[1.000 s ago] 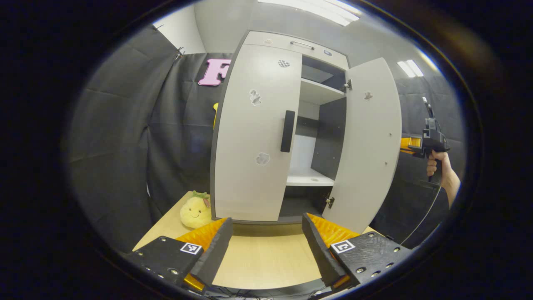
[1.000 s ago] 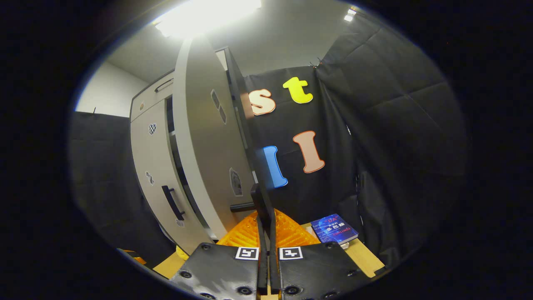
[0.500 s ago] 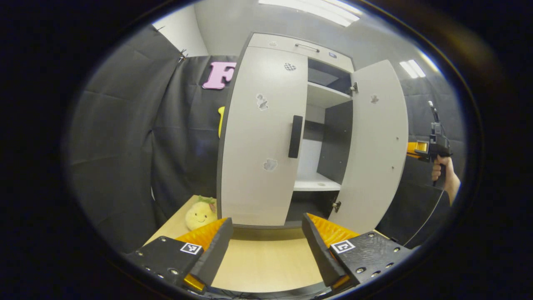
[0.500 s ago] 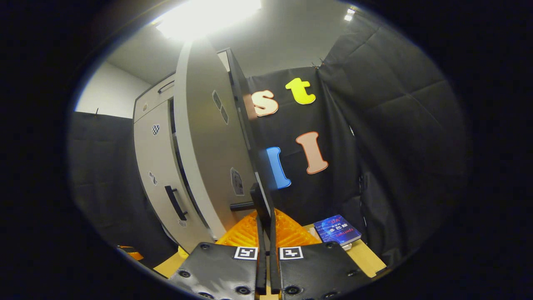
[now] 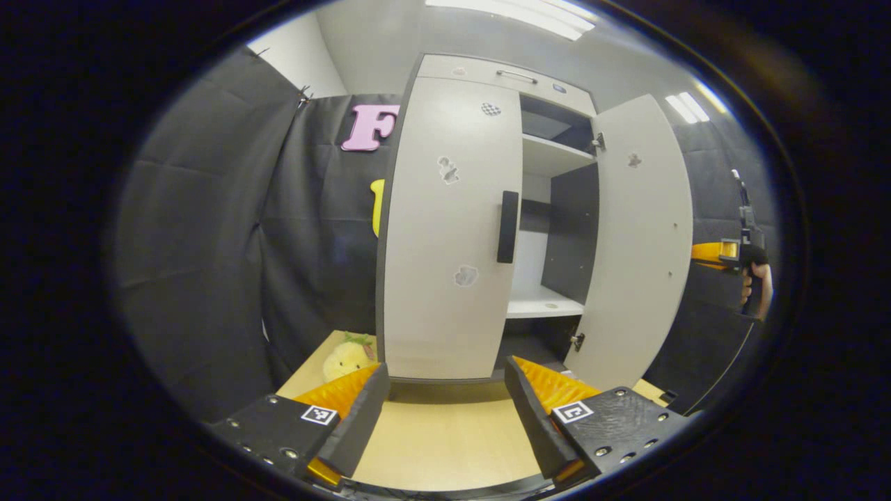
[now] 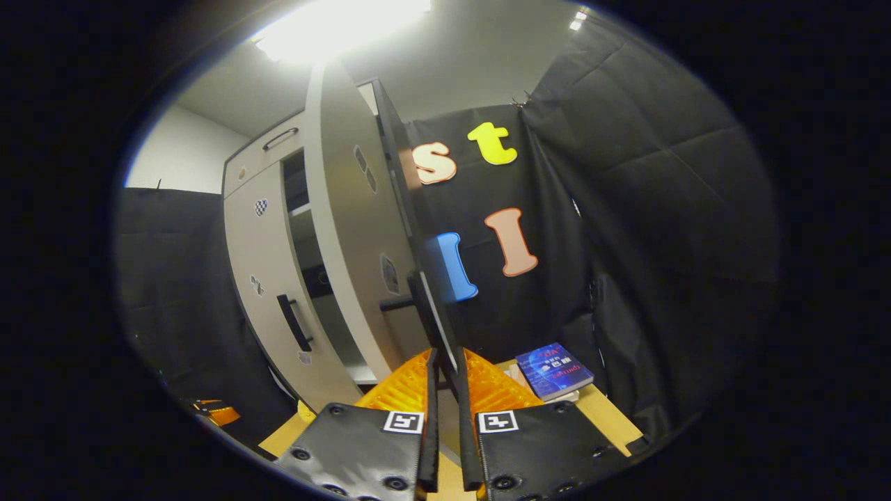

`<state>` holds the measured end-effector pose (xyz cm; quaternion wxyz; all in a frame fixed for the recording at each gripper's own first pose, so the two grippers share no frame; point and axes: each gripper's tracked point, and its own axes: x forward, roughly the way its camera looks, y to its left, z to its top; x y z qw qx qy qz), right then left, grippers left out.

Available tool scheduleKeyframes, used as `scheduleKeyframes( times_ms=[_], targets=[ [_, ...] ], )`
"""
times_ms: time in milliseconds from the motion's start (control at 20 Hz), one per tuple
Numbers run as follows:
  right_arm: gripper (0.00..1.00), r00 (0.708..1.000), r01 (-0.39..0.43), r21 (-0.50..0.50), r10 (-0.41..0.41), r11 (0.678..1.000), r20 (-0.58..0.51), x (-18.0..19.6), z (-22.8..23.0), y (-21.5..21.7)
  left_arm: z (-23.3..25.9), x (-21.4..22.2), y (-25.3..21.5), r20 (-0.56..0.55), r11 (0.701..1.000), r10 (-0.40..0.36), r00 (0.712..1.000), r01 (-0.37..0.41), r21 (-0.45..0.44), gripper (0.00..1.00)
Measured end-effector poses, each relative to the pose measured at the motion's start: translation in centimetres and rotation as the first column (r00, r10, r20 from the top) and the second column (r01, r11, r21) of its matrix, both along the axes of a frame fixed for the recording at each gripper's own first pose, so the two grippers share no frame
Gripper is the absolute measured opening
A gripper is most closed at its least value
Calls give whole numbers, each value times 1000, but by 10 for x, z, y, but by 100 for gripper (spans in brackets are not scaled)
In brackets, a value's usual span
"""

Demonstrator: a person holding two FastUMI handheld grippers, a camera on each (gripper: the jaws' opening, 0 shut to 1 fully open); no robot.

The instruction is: Open the right door of the double-door shoe cabinet with the right hand, and open the left door with the left hand.

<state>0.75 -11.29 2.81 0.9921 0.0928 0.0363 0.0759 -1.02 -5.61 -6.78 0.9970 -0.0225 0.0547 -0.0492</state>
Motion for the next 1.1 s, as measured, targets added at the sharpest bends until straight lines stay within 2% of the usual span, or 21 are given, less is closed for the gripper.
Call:
scheduleKeyframes(
  times_ms=[50,100,150,300,400,450,500,600,650,700,750,900,1000,1100],
  targets=[
    [29,999,40,6,-40,999,-26,-6,-7,-14,3,7,4,4,1000,-1,1000,0,20,96],
    [31,996,81,12,-81,997,-27,-10,-9,-29,8,15,5,13,999,-7,1000,6,33,96],
    [41,993,116,26,-115,993,-13,-14,-6,-41,13,23,6,24,999,-12,1000,11,44,95],
    [41,973,229,36,-229,973,0,-23,0,-82,32,50,3,57,998,-12,998,9,65,96],
    [63,956,292,36,-292,956,12,-19,6,-101,47,71,-7,80,998,-27,996,22,58,96],
    [86,945,325,28,-326,945,31,-18,13,-112,55,82,-14,91,998,-38,995,34,50,96],
    [86,930,362,12,-363,932,57,-16,18,-123,64,93,-22,105,998,-48,993,43,43,96],
    [99,904,424,-52,-418,904,94,-8,25,-144,80,116,-36,136,998,-48,990,41,50,96],
    [91,893,447,-90,-437,890,110,-4,28,-154,88,128,-41,146,998,-38,988,29,64,96],
    [91,887,459,-121,-445,880,123,2,32,-158,95,139,-51,158,997,-40,987,29,72,96],
    [98,885,462,-148,-446,874,132,7,34,-162,103,149,-59,171,997,-43,984,32,70,96],
    [98,895,445,-189,-424,875,140,29,34,-165,114,179,-87,180,999,-48,982,44,25,95],
    [97,906,422,-189,-403,887,134,43,26,-164,123,196,-102,191,999,-48,980,48,3,96],
    [97,935,354,-176,-342,918,96,65,13,-156,133,213,-112,217,999,-38,975,36,12,96]
  ],
)
